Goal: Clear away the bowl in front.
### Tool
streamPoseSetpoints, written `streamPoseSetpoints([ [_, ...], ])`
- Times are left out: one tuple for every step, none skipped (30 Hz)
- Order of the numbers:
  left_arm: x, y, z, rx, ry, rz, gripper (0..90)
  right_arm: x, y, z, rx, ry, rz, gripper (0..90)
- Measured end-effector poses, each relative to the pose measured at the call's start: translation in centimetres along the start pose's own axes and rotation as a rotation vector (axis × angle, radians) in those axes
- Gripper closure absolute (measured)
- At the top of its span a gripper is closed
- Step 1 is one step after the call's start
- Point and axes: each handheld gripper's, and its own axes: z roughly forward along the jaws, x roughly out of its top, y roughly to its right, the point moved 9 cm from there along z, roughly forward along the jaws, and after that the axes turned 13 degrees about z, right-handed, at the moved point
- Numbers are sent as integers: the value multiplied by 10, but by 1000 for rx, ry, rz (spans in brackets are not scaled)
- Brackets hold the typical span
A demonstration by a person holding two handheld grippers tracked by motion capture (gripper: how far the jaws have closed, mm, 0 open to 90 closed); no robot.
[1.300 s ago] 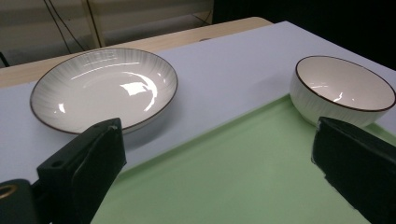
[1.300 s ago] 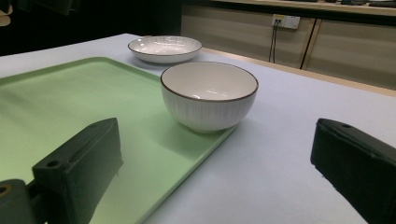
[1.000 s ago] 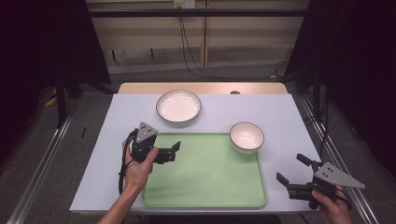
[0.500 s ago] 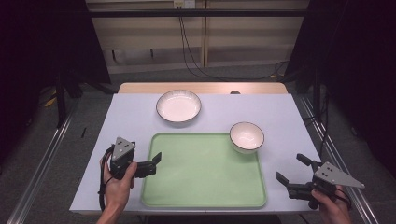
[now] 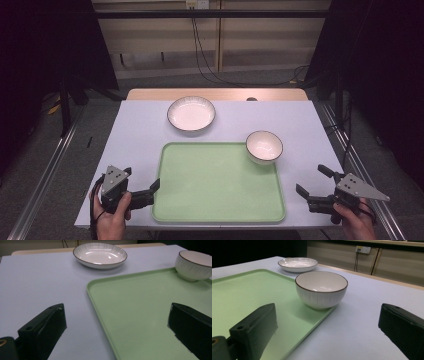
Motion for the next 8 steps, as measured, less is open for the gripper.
streamPoseSetpoints([
  [-2,-2,-2,8,4,-2,18,0,1,0,0,-2,0,15],
  [-4,-3,-2,14,7,-8,15,-1,1,0,-1,-7,5,14],
  [-5,-4,-2,18,13,-14,15,-1,1,0,-5,-8,6,14],
  [-7,-5,-2,26,13,-11,15,-2,2,1,-5,-19,9,14],
  [-8,-3,-1,17,11,-18,15,-2,2,1,2,-23,9,14],
  [-10,-2,0,3,5,-20,15,-3,3,1,-9,-28,7,14],
  [-9,0,0,-6,6,-13,18,-2,4,1,-13,-29,4,14],
  [-8,0,1,-10,11,-8,18,-2,4,1,-10,-31,-1,14],
])
